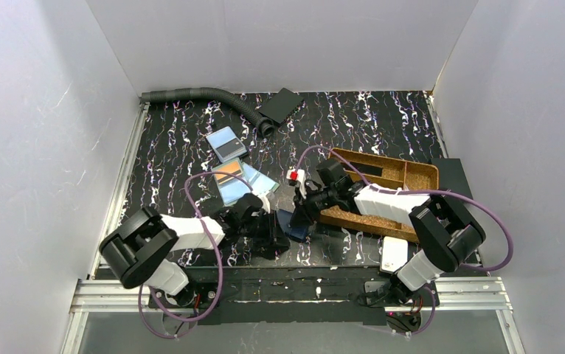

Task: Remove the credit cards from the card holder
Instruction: Open the card holder at the center of the board.

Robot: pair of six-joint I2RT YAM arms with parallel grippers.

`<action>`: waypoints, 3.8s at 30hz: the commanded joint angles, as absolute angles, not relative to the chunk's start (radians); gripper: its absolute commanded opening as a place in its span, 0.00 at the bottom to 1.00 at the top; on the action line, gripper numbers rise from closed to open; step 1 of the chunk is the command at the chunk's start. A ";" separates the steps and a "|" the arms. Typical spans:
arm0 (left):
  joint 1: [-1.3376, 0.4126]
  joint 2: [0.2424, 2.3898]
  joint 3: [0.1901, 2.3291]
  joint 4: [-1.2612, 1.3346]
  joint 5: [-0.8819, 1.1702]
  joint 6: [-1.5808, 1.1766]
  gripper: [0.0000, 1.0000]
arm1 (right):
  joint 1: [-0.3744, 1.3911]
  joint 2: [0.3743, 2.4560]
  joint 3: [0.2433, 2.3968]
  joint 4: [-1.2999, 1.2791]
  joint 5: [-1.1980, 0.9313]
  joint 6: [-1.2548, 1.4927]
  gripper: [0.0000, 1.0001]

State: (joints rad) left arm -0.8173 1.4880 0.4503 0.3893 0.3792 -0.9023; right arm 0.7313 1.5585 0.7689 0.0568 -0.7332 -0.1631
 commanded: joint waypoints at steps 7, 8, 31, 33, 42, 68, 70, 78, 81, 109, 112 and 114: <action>-0.772 1.247 0.341 0.372 0.238 -0.977 0.32 | 0.716 1.603 0.889 -0.098 -0.716 -0.241 0.49; -0.758 1.237 0.330 0.371 0.229 -0.983 0.33 | 0.718 1.610 0.891 -0.098 -0.713 -0.230 0.51; -0.654 1.416 0.416 0.337 0.263 -0.955 0.22 | 0.795 1.704 0.944 -0.209 -0.647 -0.278 0.40; -0.655 1.422 0.415 0.338 0.265 -0.956 0.09 | 0.807 1.710 0.957 -0.234 -0.649 -0.306 0.36; -0.653 1.431 0.409 0.337 0.241 -0.960 0.00 | 0.827 1.705 0.986 -0.324 -0.628 -0.385 0.28; -0.652 1.431 0.423 0.339 0.184 -0.977 0.00 | 0.900 1.673 1.029 -0.457 -0.992 -0.506 0.01; -0.650 1.404 0.421 0.339 0.183 -0.967 0.01 | 0.937 1.690 1.049 -0.521 -0.986 -0.562 0.17; -0.632 1.256 0.380 0.338 0.190 -0.944 0.29 | 0.929 1.687 1.156 -0.790 -0.909 -0.838 0.61; -0.627 1.209 0.366 0.337 0.208 -0.934 0.35 | 0.881 1.610 1.121 -0.754 -0.868 -0.836 0.68; -0.730 1.291 0.342 0.461 0.270 -1.217 0.70 | 1.045 1.525 0.908 -0.344 -0.257 -0.653 0.98; -0.747 1.351 0.357 0.461 0.282 -1.245 0.69 | 1.034 1.524 0.910 -0.355 -0.271 -0.660 0.98; -0.753 1.367 0.354 0.461 0.285 -1.257 0.66 | 1.030 1.527 0.911 -0.358 -0.274 -0.662 0.98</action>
